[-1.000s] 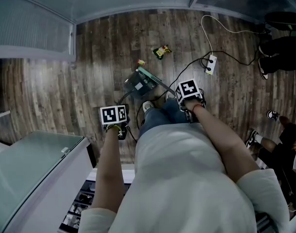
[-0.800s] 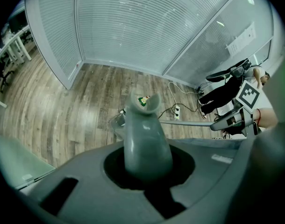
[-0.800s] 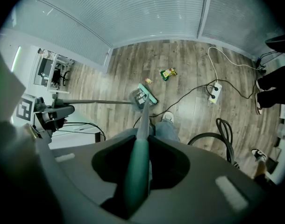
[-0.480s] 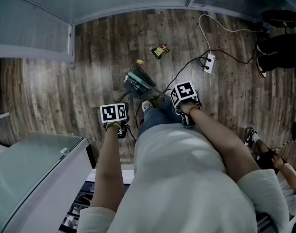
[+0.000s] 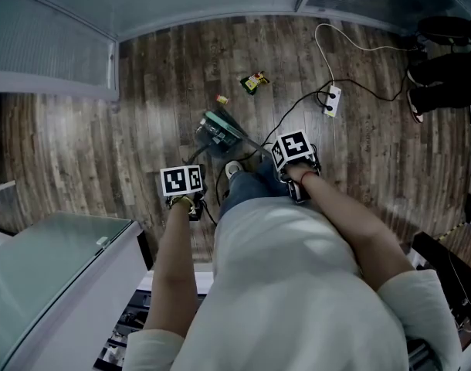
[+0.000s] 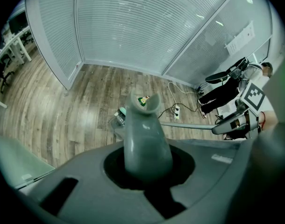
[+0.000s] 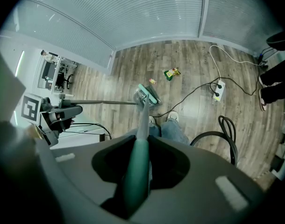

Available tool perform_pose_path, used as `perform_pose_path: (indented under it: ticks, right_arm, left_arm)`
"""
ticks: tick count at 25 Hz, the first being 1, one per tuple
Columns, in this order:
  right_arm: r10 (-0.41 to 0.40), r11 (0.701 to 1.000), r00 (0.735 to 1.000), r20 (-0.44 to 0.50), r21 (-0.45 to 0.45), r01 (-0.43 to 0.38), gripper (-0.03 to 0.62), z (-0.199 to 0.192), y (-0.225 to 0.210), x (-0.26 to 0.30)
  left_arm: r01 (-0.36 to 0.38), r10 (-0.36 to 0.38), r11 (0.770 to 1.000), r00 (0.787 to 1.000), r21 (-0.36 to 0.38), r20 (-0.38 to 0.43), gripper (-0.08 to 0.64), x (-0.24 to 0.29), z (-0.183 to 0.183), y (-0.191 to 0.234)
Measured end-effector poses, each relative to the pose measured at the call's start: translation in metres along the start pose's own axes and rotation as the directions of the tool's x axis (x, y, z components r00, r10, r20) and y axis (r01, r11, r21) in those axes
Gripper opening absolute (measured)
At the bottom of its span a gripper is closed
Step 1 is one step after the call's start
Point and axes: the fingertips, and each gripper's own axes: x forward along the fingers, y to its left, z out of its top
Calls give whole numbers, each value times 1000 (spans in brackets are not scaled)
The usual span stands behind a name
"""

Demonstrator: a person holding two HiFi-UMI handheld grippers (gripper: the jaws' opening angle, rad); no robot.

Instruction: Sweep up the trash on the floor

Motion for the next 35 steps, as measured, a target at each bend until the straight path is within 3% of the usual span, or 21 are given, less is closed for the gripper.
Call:
perform_pose_path:
  ticks: [11,16,25,29,35]
  right_arm:
    - [-36,999,998,54,21,35,95,16,-16,-7]
    - [-52,998,997,56,22,51,95,26,-21,-7]
    - [-77,996,995,63,-50,80,95,52,-23,-14]
    - [-74,995,993,91,-62,80,95,76,-19,-23]
    - [-98,988,987,131,-106,112,95,128,-14,-36]
  left_arm:
    - [-7,7,1000,1000,-17,19,46,-1,-7,-3]
    - [-15,26,990,997,-142,76,46,-5,-10,5]
    - [-4,58,940,987,-340,150,46,-12,-12,22]
    - [2,65,926,985,-378,163,46,-14,-11,28]
    - [-9,72,921,986,-388,148,46,-14,-5,29]
